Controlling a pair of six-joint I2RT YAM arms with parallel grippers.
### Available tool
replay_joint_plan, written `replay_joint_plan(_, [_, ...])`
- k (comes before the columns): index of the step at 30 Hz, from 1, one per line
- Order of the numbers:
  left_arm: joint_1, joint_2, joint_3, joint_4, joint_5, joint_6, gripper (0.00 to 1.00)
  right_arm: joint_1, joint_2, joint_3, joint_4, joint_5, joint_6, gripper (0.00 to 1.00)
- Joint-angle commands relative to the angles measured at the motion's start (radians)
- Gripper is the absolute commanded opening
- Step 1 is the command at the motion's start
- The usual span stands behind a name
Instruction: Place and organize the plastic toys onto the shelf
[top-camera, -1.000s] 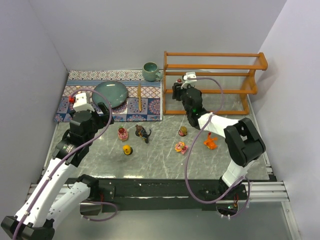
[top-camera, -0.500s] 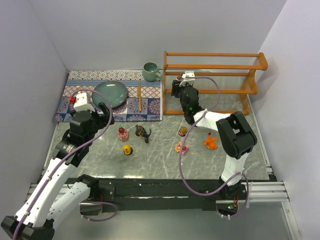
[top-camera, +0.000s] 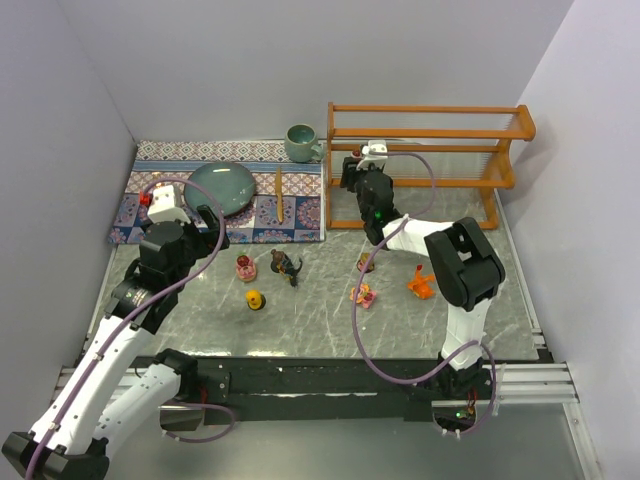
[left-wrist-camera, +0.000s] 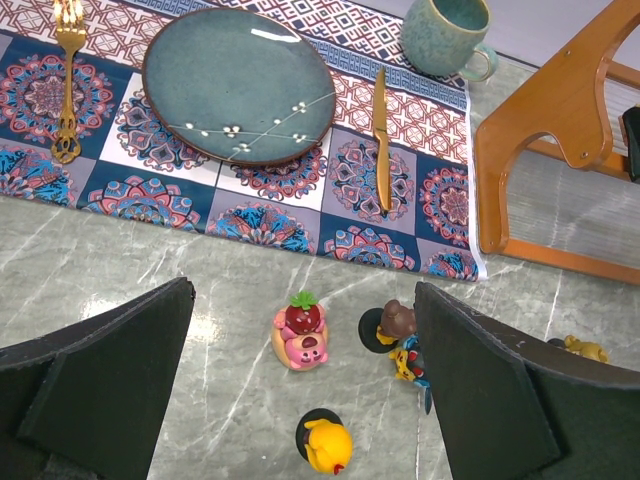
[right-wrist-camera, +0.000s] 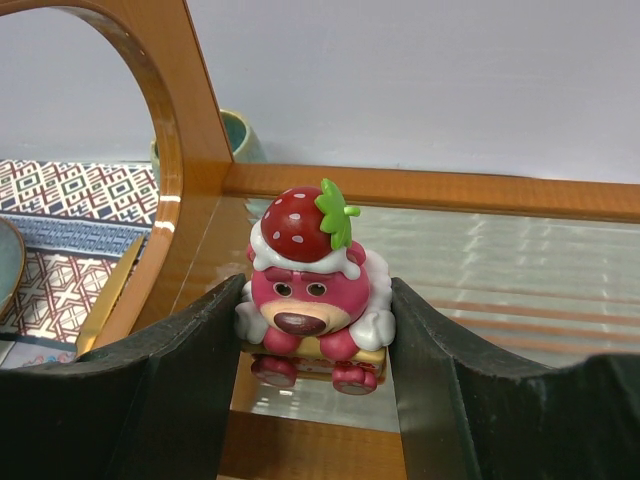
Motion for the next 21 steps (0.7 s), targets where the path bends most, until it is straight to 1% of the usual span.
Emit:
replay_joint_plan(1, [0.003, -0.004, -0.005, 0.036, 0.022, -0.002, 0.97, -0.009, 0.011, 0.033, 0.066, 0.028, -0.008, 0.08])
replay_joint_plan(2, [0.003, -0.006, -0.005, 0.037, 0.023, -0.002, 0.97, -0.007, 0.008, 0.029, 0.069, 0.03, -0.008, 0.1])
replay_joint_plan(3, [0.003, -0.006, -0.005, 0.037, 0.025, -0.002, 0.97, -0.007, 0.009, 0.026, 0.072, 0.03, -0.006, 0.17])
replay_joint_plan(5, [0.003, -0.007, -0.005, 0.037, 0.026, -0.002, 0.97, -0.009, 0.002, 0.016, 0.072, 0.026, -0.003, 0.27])
replay_joint_plan(6, [0.003, -0.007, -0.006, 0.037, 0.028, -0.002, 0.97, -0.007, -0.002, 0.013, 0.075, 0.023, -0.002, 0.36])
replay_joint_plan(9, [0.003, -0.009, -0.006, 0.039, 0.028, -0.002, 0.97, -0.007, -0.014, -0.003, 0.074, 0.022, 0.003, 0.5])
replay_joint_plan(18, [0.003, -0.011, -0.008, 0.043, 0.029, -0.001, 0.97, -0.006, -0.041, -0.021, 0.065, 0.011, 0.012, 0.81])
replay_joint_plan(21, [0.004, -0.014, -0.009, 0.045, 0.032, -0.001, 0.97, 0.0, -0.061, -0.041, 0.066, 0.016, 0.011, 0.87])
